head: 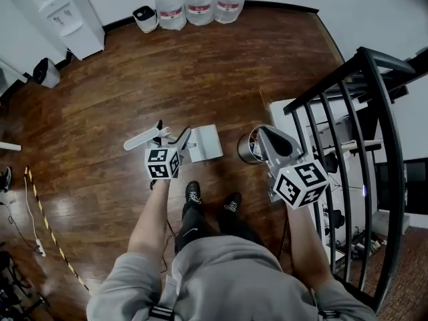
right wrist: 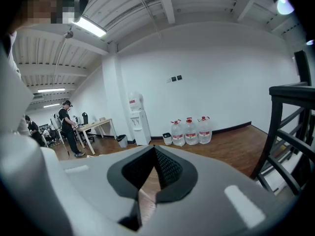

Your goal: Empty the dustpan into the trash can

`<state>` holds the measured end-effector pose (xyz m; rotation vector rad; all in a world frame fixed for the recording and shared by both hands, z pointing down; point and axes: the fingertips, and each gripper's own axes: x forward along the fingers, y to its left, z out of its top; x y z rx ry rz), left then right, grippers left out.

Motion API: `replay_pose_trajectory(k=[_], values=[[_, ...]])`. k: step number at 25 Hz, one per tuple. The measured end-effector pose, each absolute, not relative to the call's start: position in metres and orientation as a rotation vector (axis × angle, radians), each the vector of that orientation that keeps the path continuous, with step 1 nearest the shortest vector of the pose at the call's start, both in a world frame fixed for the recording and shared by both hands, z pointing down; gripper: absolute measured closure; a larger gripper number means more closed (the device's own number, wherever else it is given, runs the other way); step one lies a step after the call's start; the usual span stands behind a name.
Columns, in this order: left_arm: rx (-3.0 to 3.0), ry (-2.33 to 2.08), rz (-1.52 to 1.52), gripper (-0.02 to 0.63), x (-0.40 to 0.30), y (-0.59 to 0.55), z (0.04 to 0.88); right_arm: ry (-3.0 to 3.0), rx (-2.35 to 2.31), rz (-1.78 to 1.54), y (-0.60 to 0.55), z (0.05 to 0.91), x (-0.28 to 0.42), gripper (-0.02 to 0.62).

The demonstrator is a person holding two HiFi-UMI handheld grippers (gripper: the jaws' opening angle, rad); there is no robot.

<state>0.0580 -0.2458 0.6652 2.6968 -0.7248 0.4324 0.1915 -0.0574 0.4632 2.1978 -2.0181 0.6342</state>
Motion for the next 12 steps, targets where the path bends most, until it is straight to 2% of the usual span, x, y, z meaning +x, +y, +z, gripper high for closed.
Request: replay_pose_trajectory(k=[3,5,9,12], values=[[2.615,-0.8,0.499,0.151,0.036,-0.244,0.676,-2.036,2.198,0.617,-0.058,0.454,0.189,0.596],[2.55,-0.807,0.545,0.158,0.022,-0.229,0.682,-2.045,2.208,0.607,-0.056,0.449,0.191,0.596],[2.559,-0.67,0.597,0.304,0.032,-0.168,0.667,-2.069,2.243,0.582,-0.053,0.436,0.202,0.596],[2.659,-0.511,0.562,0.378,0.065,-0.133,0.631,-2.087,2.273,0.547,-0.053,0.423,0.206,0.596]])
